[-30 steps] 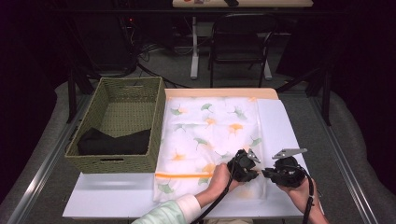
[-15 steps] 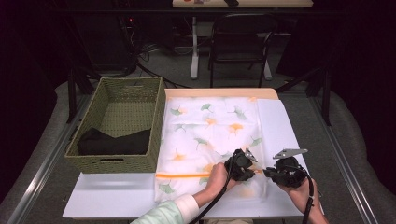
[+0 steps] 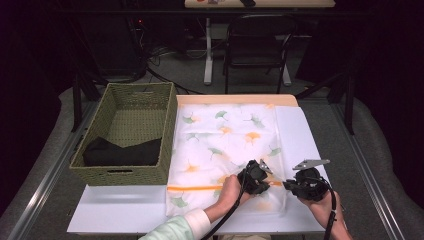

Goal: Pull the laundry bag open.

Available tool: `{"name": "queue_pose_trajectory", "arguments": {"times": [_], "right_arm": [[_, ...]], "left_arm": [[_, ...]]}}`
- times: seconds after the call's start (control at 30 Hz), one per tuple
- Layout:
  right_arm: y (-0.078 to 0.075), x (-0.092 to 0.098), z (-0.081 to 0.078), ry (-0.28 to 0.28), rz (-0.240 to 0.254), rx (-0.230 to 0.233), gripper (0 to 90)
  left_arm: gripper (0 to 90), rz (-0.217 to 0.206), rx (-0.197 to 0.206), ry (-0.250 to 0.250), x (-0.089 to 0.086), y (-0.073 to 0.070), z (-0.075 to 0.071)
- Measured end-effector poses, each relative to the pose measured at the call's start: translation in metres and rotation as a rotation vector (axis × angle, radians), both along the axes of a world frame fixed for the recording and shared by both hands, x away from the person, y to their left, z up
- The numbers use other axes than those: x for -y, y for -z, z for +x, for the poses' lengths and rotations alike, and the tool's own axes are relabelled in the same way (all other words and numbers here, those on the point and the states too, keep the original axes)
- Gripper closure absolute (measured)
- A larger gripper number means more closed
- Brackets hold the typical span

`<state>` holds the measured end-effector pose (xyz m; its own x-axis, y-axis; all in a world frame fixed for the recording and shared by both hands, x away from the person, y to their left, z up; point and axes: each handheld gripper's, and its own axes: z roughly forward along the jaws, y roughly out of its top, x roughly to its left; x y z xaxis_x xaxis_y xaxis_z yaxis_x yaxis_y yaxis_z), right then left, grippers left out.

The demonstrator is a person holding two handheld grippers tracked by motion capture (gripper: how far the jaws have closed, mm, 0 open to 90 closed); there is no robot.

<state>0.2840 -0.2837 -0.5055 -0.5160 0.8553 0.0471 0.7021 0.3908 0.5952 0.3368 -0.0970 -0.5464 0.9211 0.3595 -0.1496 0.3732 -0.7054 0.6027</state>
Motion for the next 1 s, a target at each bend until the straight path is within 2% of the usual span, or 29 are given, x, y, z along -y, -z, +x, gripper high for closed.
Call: {"name": "queue_pose_trajectory", "arguments": {"times": [0.23, 0.47, 1.0], "right_arm": [[0.001, 0.001, 0.001, 0.009, -0.003, -0.007, 84.3], [0.001, 0.002, 0.001, 0.012, -0.011, -0.006, 84.3], [0.002, 0.003, 0.002, 0.021, -0.037, -0.006, 84.3]], "left_arm": [[89.4, 0.002, -0.014, -0.017, -0.006, 0.001, 0.000], [89.5, 0.008, -0.006, -0.021, -0.009, 0.001, 0.000], [89.5, 0.010, -0.014, -0.038, -0.025, 0.000, 0.000]]}}
